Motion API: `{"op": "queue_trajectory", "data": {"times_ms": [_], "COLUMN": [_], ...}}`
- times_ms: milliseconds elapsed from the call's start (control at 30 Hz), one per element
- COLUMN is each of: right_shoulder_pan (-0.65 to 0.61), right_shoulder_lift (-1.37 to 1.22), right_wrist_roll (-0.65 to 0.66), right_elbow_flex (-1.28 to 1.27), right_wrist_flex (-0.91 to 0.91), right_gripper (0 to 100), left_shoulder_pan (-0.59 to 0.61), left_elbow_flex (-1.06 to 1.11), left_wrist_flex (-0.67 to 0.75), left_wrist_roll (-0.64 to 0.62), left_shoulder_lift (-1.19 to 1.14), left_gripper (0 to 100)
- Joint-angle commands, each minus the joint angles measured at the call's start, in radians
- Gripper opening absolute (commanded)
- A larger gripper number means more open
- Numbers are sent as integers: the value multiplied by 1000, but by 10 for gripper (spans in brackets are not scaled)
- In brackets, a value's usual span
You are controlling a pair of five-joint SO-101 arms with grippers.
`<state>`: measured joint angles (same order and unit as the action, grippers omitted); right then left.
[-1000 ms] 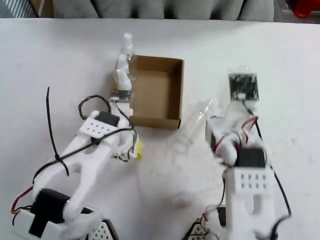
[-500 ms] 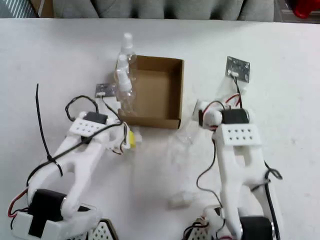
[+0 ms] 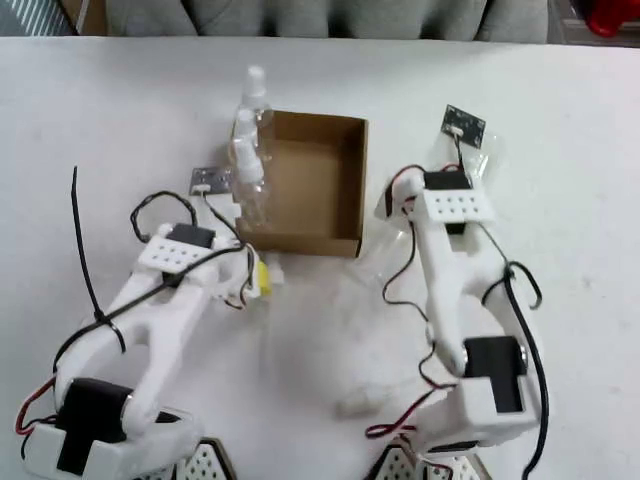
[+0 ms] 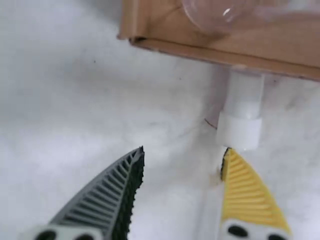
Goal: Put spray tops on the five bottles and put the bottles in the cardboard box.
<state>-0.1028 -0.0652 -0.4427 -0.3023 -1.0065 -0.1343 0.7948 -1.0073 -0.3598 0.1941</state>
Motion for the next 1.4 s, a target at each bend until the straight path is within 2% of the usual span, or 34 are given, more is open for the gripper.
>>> {"op": "queue_trajectory", "data": {"times_ms": [0, 100, 600, 733, 800, 1033, 1200, 1367], "right_shoulder_pan": [-10, -7, 1, -22, -36, -35, -35, -33], "right_shoulder_lift": [-53, -108, -254, -249, -254, -259, -259, -260], "right_wrist_roll": [-15, -55, -52, 86, 147, 166, 178, 262], "right_elbow_flex": [101, 130, 221, 222, 222, 328, 379, 385], "right_wrist_flex": [12, 12, -21, -45, -61, -216, -288, -308], "right_gripper": [197, 198, 180, 125, 135, 238, 222, 222], "left_shoulder_pan": [10, 8, -13, -13, -15, -12, -12, -13], "left_elbow_flex": [-11, -11, -8, -8, -8, -6, -6, -6], "left_wrist_flex": [23, 23, 23, 23, 23, 23, 23, 23], "left_wrist_roll": [8, 8, 8, 8, 8, 8, 8, 8], "left_shoulder_lift": [38, 38, 36, 36, 36, 36, 36, 36], "left_gripper": [248, 248, 248, 248, 248, 248, 248, 248]}}
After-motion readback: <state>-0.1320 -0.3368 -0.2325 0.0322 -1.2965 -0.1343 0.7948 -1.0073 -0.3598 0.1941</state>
